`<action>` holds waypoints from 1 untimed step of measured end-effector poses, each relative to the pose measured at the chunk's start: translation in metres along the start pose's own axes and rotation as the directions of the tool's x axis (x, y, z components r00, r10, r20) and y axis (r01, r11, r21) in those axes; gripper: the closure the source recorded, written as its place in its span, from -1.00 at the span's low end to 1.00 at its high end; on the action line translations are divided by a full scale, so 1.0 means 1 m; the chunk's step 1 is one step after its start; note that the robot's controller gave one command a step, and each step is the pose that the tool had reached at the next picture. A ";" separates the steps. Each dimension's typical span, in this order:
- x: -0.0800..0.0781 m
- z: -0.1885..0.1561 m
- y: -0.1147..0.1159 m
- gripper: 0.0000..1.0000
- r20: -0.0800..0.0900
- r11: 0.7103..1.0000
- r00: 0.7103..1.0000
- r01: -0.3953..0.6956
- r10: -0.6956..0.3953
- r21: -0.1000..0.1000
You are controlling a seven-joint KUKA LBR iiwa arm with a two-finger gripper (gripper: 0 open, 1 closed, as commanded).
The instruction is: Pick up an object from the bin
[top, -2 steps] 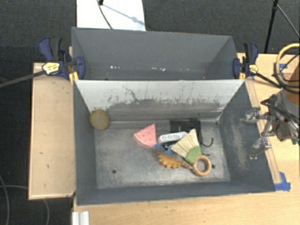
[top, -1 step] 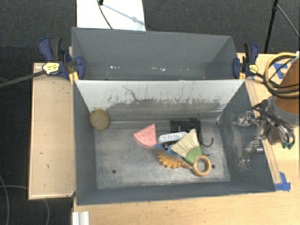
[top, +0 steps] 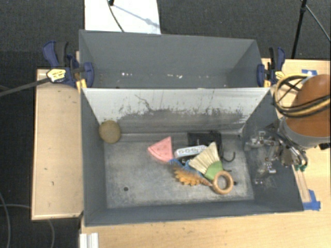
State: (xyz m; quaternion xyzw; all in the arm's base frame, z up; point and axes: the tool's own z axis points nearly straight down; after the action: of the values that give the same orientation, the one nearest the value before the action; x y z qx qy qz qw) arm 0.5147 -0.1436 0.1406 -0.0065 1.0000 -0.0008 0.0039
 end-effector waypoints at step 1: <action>-0.008 0.067 0.016 1.00 0.005 0.999 0.999 0.039 -0.039 0.001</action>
Offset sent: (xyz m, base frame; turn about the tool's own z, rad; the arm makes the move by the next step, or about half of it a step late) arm 0.0000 0.0000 0.0000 0.0000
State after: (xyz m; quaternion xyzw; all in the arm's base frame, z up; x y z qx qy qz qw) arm 0.5232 -0.1273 0.0734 -0.0260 0.9996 -0.0014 0.0063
